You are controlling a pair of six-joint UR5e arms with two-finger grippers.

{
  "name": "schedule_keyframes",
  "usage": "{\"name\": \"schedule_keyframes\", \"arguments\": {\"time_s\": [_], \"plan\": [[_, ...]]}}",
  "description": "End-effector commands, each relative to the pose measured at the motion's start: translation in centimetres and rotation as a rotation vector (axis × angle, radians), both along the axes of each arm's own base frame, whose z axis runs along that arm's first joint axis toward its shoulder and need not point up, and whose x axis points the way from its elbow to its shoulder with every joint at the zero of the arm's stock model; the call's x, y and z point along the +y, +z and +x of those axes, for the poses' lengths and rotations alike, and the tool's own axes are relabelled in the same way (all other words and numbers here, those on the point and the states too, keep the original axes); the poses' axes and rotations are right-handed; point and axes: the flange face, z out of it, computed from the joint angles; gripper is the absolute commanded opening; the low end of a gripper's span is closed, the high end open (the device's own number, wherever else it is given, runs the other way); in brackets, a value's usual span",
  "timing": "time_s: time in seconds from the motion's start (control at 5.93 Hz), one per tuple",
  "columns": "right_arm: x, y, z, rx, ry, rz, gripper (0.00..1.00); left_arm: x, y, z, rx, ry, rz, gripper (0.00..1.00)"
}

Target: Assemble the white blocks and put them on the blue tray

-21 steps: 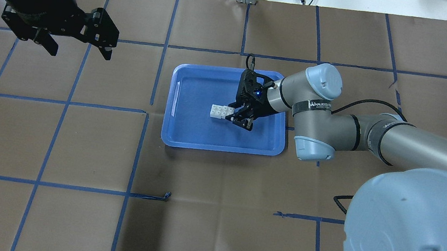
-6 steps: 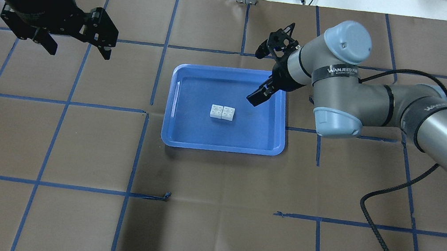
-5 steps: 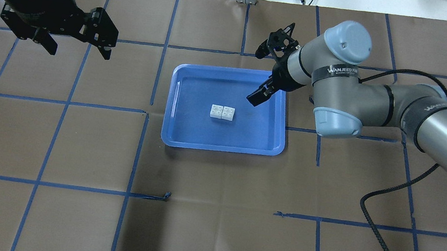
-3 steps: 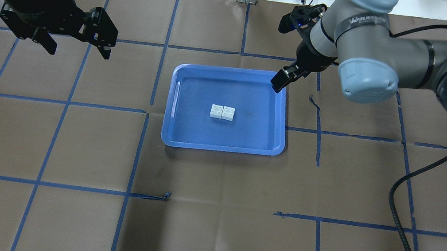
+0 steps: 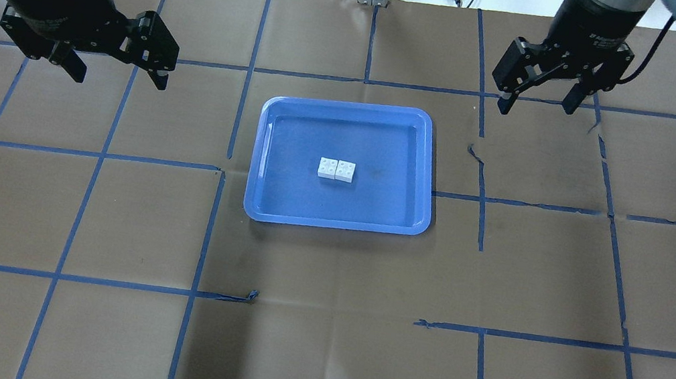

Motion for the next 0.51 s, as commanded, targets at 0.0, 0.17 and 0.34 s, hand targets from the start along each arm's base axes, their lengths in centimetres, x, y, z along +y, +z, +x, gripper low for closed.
{"name": "schedule_keyframes", "arguments": {"time_s": [0.0, 0.17, 0.34], "plan": [[3.3, 4.3, -0.3, 0.063, -0.141, -0.004, 1.0, 0.0, 0.1, 0.0, -0.002, 0.0, -0.001, 0.99], [3.8, 4.8, 0.2, 0.063, -0.176, -0.009, 1.0, 0.0, 0.1, 0.0, 0.0, 0.0, -0.001, 0.99], [3.7, 4.5, 1.0, 0.063, -0.167, -0.007, 1.0, 0.0, 0.1, 0.0, 0.0, 0.0, -0.001, 0.99]]}}
